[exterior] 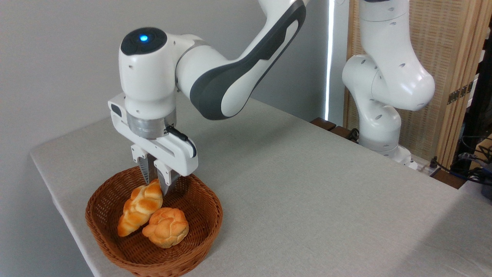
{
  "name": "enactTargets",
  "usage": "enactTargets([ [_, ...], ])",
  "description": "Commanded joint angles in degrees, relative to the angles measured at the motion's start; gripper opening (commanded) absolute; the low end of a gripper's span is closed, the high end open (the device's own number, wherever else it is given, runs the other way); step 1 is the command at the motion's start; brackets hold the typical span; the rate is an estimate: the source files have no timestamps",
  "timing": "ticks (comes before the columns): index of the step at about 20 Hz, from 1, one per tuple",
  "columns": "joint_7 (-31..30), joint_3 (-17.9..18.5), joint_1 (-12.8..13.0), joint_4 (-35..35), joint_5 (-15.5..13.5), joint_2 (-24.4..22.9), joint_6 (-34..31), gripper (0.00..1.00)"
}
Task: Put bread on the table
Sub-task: 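Lift the braided roll out of the basket and carry it beside, then lower the braided roll onto the table and open the gripper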
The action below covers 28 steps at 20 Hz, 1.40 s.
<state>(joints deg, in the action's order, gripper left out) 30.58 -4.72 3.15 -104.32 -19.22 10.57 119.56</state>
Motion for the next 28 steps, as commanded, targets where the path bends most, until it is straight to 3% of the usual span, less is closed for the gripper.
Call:
enactTargets([
  [1,-0.18,2.07,0.19,1.84,-0.83,-2.83,-7.56,0.32],
  [6,0.70,2.70,0.37,1.67,-0.30,-7.66,-17.85,0.33],
  [8,3.76,3.65,0.72,1.32,-0.21,-9.42,-21.37,0.33],
  [11,7.20,7.34,3.00,-0.79,2.42,-13.20,-23.75,0.39],
  [16,11.96,7.88,5.90,-7.46,8.66,-17.51,-26.83,0.42],
  [19,11.69,7.88,8.62,-10.28,10.51,-17.69,-26.75,0.55],
  [23,11.78,7.36,10.03,-12.39,10.43,-17.26,-26.39,0.77],
  [25,11.78,7.36,10.12,-12.84,10.43,-17.25,-26.39,0.81],
  [27,11.78,7.35,10.21,-12.84,10.43,-17.08,-26.39,1.00],
  [28,11.78,7.27,10.21,-12.84,10.43,-16.90,-26.39,1.00],
])
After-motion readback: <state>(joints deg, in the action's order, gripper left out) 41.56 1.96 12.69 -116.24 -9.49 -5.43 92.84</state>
